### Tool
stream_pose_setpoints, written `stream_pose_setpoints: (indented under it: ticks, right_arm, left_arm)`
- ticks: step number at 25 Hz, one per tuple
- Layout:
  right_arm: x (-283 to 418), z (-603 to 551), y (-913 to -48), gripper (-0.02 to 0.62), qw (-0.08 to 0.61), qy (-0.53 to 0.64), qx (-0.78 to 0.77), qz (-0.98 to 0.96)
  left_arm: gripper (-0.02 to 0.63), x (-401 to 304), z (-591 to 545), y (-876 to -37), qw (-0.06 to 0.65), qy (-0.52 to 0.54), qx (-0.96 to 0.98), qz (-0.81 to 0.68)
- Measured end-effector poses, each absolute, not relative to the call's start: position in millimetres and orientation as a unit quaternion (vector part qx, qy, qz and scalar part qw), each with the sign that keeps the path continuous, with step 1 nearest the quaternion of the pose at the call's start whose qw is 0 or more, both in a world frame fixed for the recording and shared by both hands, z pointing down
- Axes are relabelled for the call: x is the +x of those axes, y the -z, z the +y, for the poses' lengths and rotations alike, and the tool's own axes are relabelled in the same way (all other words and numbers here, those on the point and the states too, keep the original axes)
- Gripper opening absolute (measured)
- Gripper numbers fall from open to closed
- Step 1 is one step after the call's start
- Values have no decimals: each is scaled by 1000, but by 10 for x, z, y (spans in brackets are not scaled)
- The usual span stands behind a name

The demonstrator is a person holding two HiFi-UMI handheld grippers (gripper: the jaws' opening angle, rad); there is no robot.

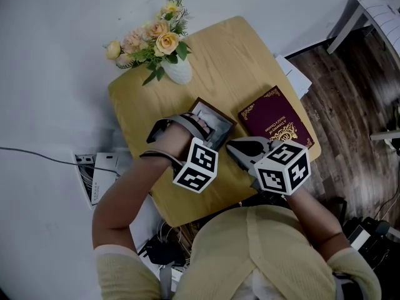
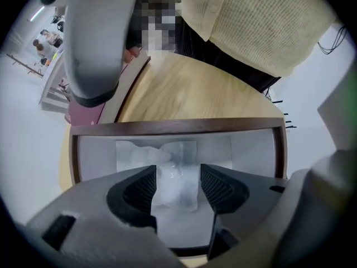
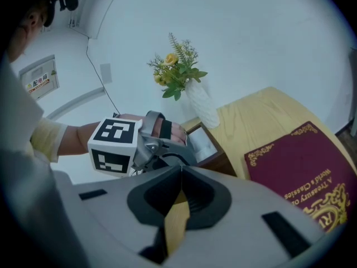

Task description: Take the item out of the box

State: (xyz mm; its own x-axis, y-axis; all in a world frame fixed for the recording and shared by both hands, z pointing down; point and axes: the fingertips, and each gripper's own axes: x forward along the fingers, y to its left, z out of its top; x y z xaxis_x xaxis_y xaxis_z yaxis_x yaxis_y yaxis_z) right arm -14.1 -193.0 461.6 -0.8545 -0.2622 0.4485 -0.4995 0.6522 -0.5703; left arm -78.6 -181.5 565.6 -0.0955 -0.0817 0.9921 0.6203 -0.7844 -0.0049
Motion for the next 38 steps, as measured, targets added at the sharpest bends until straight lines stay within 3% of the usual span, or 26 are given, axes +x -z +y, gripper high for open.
stream_pose_setpoints:
  ticks: [22,29,38]
  right_arm:
    - [-116,-1934,-4650,31,158,-378,216,-886]
    - [-89,-1942,-4661,31,159,-376,221,-885]
    - [-68,-1920,-4626,31,153,-376,226,-885]
  left_arm:
    - [245,-765,-1863,-5815,258,726,-604,-203]
    - [133,-644,-1937,-5739,268,704,-634,-178]
    - [89,-645,-2061,-5439,262,692,-663,-116]
